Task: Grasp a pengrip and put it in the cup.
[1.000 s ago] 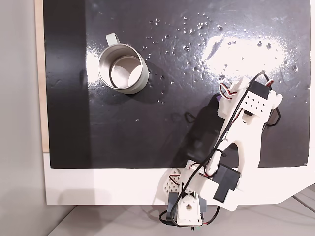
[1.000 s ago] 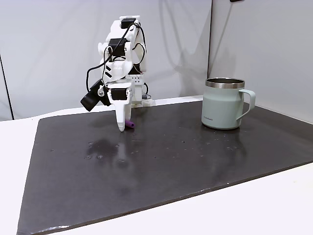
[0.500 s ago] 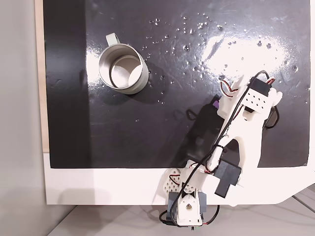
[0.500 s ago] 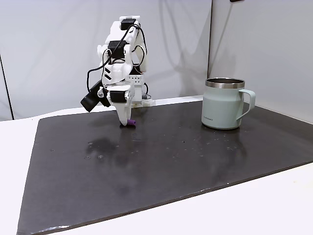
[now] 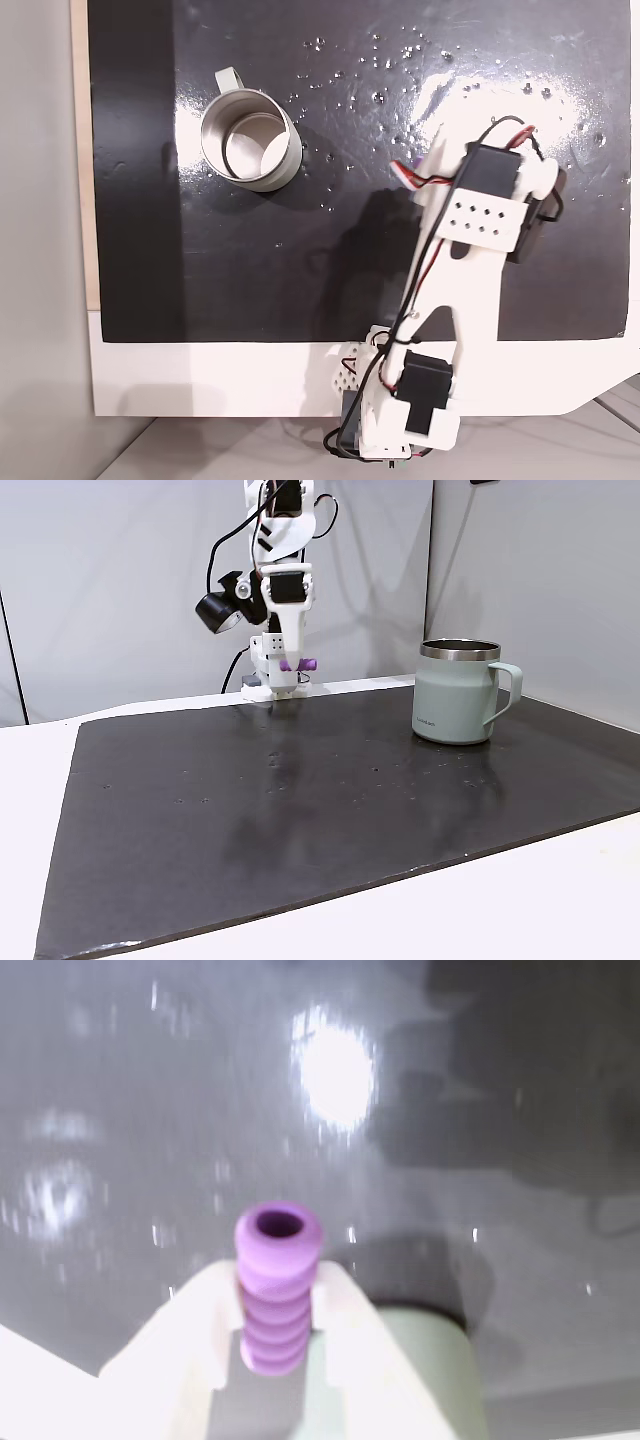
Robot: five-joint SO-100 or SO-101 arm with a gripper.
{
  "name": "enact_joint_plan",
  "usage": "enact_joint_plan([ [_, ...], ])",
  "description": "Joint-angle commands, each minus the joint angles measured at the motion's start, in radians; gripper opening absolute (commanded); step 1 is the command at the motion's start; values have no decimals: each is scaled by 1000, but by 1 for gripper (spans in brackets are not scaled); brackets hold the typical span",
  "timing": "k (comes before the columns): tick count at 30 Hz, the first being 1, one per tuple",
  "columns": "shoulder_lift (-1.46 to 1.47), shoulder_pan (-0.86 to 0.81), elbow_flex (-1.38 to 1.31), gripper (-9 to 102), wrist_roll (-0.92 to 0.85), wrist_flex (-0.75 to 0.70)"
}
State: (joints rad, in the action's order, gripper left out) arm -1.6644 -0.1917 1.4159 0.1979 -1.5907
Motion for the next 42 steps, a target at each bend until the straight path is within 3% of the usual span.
enact_joint_plan([
  [1,-109,112,-71,0,32,-37],
  [5,-198,287,-60,0,71,-14],
  [9,-270,408,-14,0,100,120],
  [19,-192,554,-14,0,187,379],
  [31,-198,704,67,0,179,442],
  [32,-204,704,75,3,167,442],
  [36,-236,692,106,33,146,443],
  [42,-255,669,120,37,132,457],
])
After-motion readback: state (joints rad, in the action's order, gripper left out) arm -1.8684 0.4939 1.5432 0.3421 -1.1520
